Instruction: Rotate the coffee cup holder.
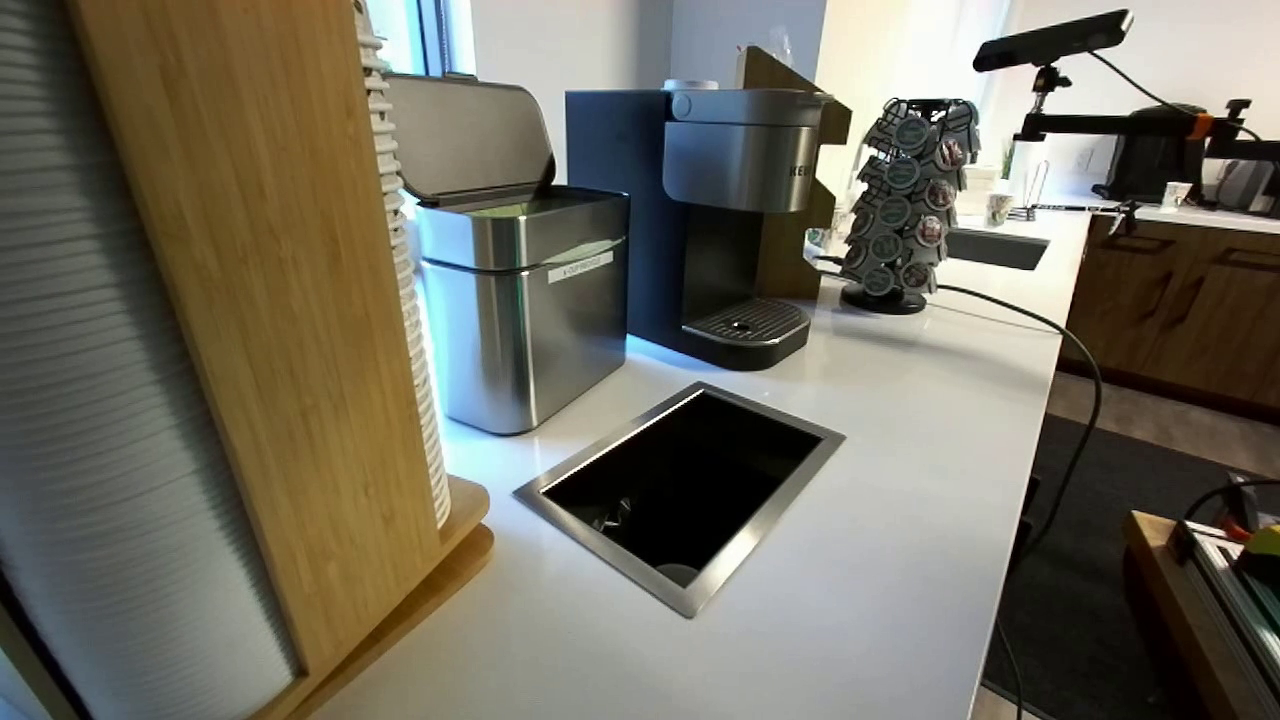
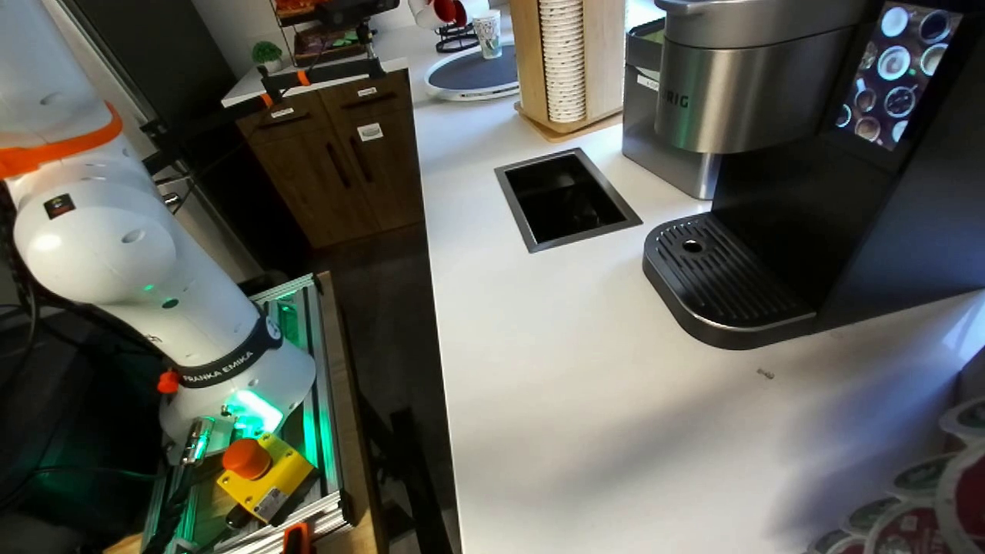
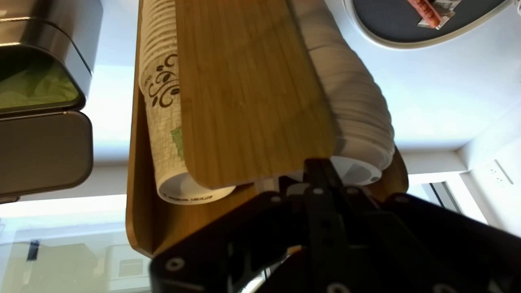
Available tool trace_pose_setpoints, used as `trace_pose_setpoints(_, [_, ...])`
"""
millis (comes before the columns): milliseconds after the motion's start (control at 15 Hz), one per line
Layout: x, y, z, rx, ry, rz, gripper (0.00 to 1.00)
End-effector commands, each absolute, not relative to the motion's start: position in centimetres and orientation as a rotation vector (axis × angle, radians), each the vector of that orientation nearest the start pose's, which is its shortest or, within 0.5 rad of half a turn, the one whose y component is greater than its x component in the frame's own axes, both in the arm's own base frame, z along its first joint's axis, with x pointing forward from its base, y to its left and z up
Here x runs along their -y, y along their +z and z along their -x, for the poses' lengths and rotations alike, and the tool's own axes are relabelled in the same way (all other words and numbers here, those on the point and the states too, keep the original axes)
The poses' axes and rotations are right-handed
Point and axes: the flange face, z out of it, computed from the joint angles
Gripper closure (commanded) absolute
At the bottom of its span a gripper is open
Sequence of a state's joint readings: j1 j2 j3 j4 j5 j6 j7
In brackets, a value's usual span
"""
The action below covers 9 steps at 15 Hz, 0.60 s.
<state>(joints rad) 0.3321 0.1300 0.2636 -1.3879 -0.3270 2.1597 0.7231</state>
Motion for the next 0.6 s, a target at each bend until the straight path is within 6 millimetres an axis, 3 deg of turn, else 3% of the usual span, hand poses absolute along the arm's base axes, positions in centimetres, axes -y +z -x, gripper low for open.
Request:
trace_pose_setpoints(0, [-32.9, 69.9, -54.8, -0.076, -0.985, 2.821, 1.00])
trace_pose_setpoints(533, [-31.3, 69.9, -56.1, -0.143, -0.996, 2.829, 1.00])
